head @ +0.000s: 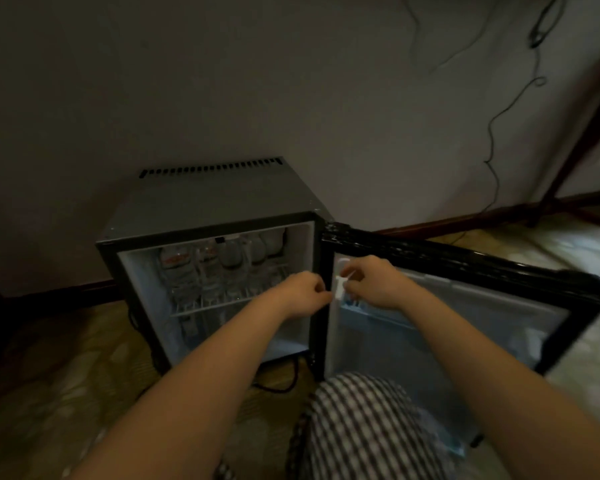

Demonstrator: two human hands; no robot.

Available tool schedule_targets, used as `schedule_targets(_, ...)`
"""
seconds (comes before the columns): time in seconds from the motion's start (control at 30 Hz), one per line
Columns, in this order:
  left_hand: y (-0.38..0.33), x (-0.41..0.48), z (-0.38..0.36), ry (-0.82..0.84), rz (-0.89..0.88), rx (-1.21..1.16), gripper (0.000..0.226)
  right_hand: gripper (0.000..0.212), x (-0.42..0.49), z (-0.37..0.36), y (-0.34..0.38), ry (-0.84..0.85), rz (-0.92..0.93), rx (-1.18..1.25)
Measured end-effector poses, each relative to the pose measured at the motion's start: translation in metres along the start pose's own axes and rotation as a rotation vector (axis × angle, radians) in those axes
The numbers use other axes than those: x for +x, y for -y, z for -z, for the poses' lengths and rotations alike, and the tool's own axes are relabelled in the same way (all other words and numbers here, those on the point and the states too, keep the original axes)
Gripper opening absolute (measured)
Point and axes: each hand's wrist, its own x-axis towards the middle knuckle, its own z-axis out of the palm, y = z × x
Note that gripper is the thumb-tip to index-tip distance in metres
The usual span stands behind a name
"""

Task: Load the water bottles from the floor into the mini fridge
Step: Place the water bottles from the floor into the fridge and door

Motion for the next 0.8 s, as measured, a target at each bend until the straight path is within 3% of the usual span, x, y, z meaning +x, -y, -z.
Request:
schedule_targets(0.47, -0.184, -0.078, -0.138, 0.350, -0.295, 0.072, 0.037, 0.032, -0.209, 0.049, -0.154, -0.043, -0.249, 0.017)
schedule_targets(0.6, -0.203, -0.093, -0.191, 0.416, -0.325, 0.056, 0.035, 0.031, -0.262, 0.033, -0.195, -0.048, -0.328, 0.049)
schedule_targets(0.8, -0.218, -0.119, -0.292, 0.653, -0.280, 0.034, 0.030, 0.032, -0.339, -0.035, -0.260, 0.043, -0.554, 0.112)
